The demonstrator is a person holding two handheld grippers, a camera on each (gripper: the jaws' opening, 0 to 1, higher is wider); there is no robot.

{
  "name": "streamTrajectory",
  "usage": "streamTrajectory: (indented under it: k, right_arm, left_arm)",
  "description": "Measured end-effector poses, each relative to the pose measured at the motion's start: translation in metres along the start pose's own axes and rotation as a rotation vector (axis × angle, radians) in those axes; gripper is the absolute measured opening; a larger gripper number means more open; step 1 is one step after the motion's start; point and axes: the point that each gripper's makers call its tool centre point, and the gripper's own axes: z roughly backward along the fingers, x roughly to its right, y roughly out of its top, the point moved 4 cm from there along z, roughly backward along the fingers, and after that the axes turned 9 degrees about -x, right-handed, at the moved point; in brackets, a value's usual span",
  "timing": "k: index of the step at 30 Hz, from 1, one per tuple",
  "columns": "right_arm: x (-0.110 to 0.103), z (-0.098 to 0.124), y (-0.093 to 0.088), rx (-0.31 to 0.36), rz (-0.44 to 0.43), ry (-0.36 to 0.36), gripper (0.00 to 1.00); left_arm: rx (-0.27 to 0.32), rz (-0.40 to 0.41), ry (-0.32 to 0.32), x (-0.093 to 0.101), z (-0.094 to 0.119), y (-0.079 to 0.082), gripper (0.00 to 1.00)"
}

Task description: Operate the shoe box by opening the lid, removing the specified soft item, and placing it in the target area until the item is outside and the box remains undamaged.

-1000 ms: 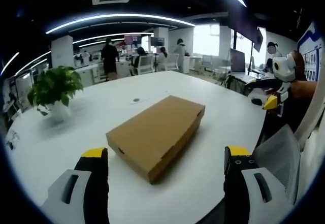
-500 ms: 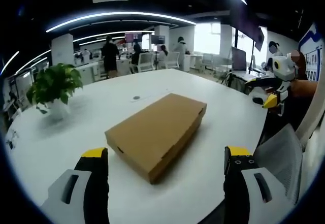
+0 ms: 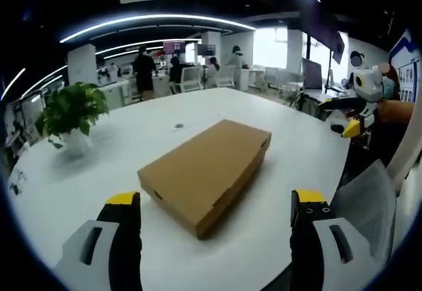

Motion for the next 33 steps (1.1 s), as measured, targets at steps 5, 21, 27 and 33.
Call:
streamTrajectory:
  k: [5, 21, 27, 33]
  right_arm:
    - [0.002, -0.007, -0.002, 0.003, 0.017, 0.021, 0.92]
    - [0.008, -0.027, -0.001, 0.006, 0.062, 0.053, 0.89]
    - [0.01, -0.035, 0.007, 0.037, 0.062, 0.078, 0.86]
    - [0.01, -0.047, 0.01, 0.018, 0.094, 0.092, 0.84]
  left_arm:
    - [0.006, 0.0, 0.026, -0.004, -0.003, -0.002, 0.94]
    - [-0.014, 0.011, 0.093, -0.01, -0.011, -0.017, 0.91]
    - [-0.025, 0.023, 0.117, -0.014, -0.015, -0.021, 0.9]
    - [-0.041, 0.035, 0.133, -0.016, -0.019, -0.026, 0.88]
